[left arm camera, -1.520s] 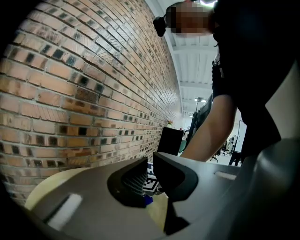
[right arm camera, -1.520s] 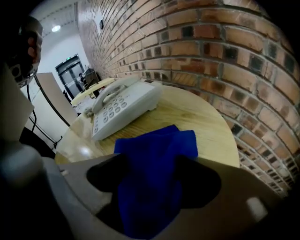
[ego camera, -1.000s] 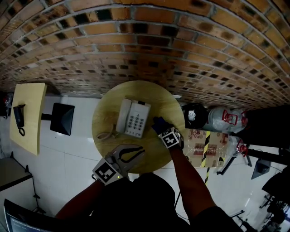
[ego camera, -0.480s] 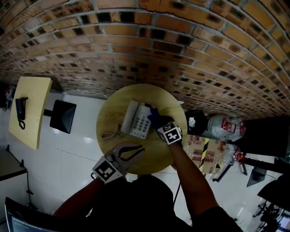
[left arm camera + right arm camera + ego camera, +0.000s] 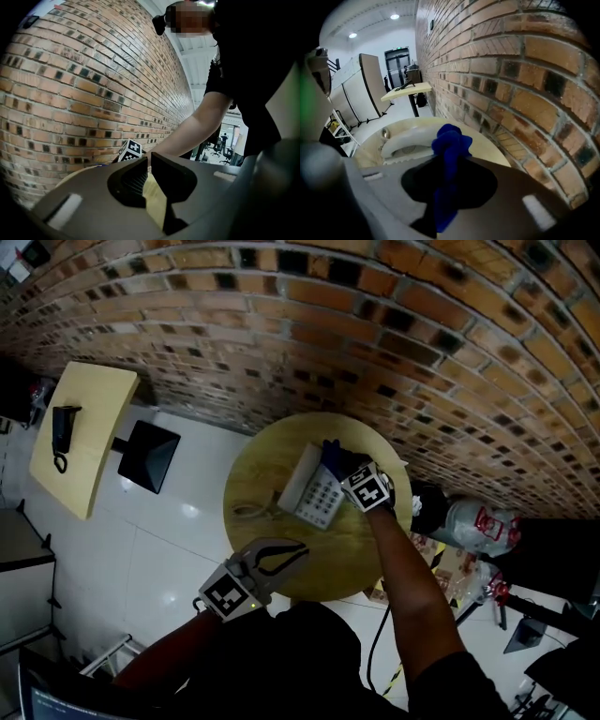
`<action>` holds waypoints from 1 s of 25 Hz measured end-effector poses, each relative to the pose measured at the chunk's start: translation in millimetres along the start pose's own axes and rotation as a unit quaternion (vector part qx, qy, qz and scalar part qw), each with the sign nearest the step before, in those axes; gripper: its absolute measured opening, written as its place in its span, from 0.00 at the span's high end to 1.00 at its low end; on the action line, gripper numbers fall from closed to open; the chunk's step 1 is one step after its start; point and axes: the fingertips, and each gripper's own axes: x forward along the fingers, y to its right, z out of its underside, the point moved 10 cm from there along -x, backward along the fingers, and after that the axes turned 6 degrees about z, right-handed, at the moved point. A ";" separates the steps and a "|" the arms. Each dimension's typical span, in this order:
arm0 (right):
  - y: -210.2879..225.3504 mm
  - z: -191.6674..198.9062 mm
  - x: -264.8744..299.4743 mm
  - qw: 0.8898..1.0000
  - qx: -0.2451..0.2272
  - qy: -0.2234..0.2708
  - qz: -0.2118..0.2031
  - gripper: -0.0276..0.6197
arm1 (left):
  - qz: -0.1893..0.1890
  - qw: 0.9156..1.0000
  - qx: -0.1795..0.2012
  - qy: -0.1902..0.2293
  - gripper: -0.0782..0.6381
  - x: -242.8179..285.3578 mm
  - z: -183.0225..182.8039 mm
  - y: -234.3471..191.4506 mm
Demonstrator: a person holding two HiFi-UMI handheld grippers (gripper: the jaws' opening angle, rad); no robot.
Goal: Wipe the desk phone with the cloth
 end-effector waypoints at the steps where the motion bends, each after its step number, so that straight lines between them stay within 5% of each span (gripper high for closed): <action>1: -5.8 1.3 1.7 1.000 -0.005 0.000 -0.005 0.85 | -0.004 1.000 -0.002 0.000 0.87 -4.0 1.5 -0.8; 17: -175.1 53.3 -9.9 0.989 -0.024 -0.011 -0.146 0.85 | -0.004 1.000 -0.007 -0.001 0.87 -14.6 7.3 -14.1; 21: -164.6 42.1 -17.3 0.990 -0.017 0.022 -0.136 0.85 | -0.003 1.000 -0.010 -0.001 0.87 -15.7 8.9 -13.6; 25: -102.2 0.2 -21.4 0.993 0.019 0.079 -0.084 0.85 | -0.011 1.000 -0.009 0.003 0.87 -22.3 8.7 -14.7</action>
